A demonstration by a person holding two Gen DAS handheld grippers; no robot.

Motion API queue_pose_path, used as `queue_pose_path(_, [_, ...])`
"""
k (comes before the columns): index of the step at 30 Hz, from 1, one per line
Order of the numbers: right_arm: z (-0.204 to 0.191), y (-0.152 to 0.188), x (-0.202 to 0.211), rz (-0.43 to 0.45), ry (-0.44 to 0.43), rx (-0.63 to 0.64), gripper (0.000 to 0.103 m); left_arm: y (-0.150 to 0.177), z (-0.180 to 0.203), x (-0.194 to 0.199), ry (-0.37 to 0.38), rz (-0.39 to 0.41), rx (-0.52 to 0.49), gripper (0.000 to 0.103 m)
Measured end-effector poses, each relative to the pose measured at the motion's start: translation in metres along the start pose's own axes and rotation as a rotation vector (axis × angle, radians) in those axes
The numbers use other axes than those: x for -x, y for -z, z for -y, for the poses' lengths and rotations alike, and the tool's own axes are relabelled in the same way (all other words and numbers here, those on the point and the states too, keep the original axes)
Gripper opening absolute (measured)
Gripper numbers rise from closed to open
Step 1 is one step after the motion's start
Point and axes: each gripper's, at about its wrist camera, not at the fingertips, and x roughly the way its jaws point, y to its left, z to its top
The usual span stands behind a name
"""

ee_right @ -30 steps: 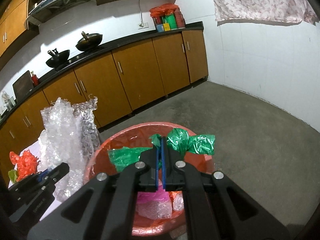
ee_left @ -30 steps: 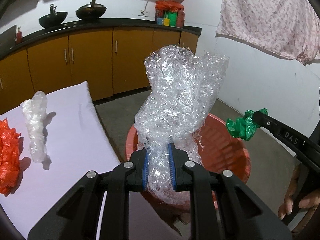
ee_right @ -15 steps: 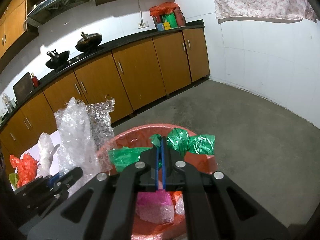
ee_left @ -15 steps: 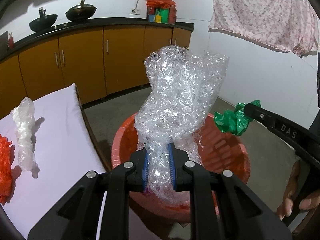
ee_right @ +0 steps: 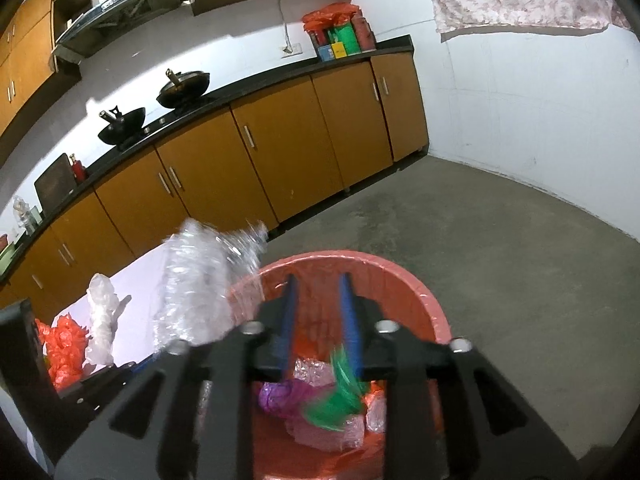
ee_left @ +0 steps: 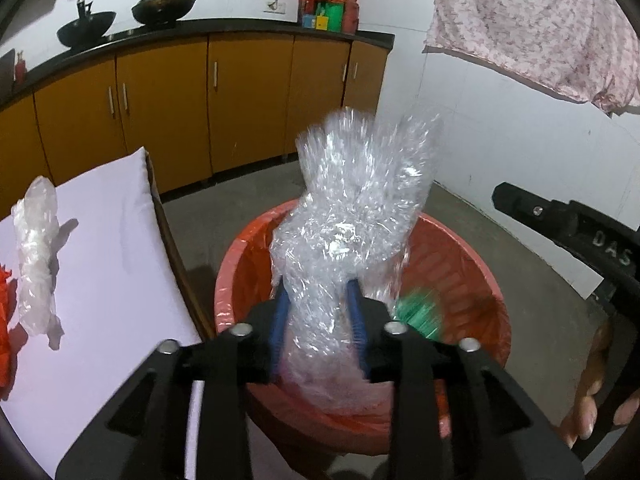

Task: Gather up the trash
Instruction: 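Carry both bags over the orange basket and open both tools to drop them, then withdraw both open tools from the basket back to the table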

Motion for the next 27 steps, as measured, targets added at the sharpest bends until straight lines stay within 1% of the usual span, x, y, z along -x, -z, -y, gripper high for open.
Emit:
queue_pose_path(1, [0.002, -0.001, 0.001, 0.002, 0.003, -0.004, 0.032, 0.000, -0.001, 0.000, -0.002, 0.001, 0.003, 0.045])
queue_pose_path(2, [0.003, -0.001, 0.001, 0.004, 0.007, -0.007, 0.033, 0.001, -0.002, 0.001, -0.003, 0.003, 0.005, 0.047])
queue_pose_path(7, [0.010, -0.002, 0.004, 0.010, 0.037, -0.024, 0.038, 0.003, -0.005, 0.004, -0.011, 0.001, 0.019, 0.049])
queue_pose_path(9, [0.011, -0.001, 0.006, 0.014, 0.048, -0.024, 0.042, 0.004, -0.010, 0.008, -0.020, 0.008, 0.031, 0.052])
queue_pose_path(13, [0.008, 0.000, 0.009, 0.015, 0.056, -0.014, 0.045, 0.005, -0.020, 0.016, -0.044, 0.021, 0.051, 0.057])
queue_pose_path(18, [-0.006, 0.002, 0.014, 0.023, 0.054, 0.012, 0.054, 0.011, -0.037, 0.034, -0.084, 0.040, 0.078, 0.063])
queue_pose_path(20, [-0.011, 0.004, 0.015, 0.022, 0.044, 0.023, 0.057, 0.016, -0.046, 0.044, -0.113, 0.050, 0.084, 0.066])
queue_pose_path(24, [-0.027, 0.010, 0.016, 0.010, 0.020, 0.045, 0.063, 0.028, -0.073, 0.067, -0.190, 0.065, 0.113, 0.069])
queue_pose_path(26, [-0.039, 0.014, 0.015, -0.005, -0.003, 0.058, 0.065, 0.035, -0.089, 0.080, -0.233, 0.075, 0.133, 0.073])
queue_pose_path(27, [-0.047, 0.017, 0.014, -0.013, -0.016, 0.067, 0.066, 0.037, -0.096, 0.085, -0.252, 0.080, 0.140, 0.074])
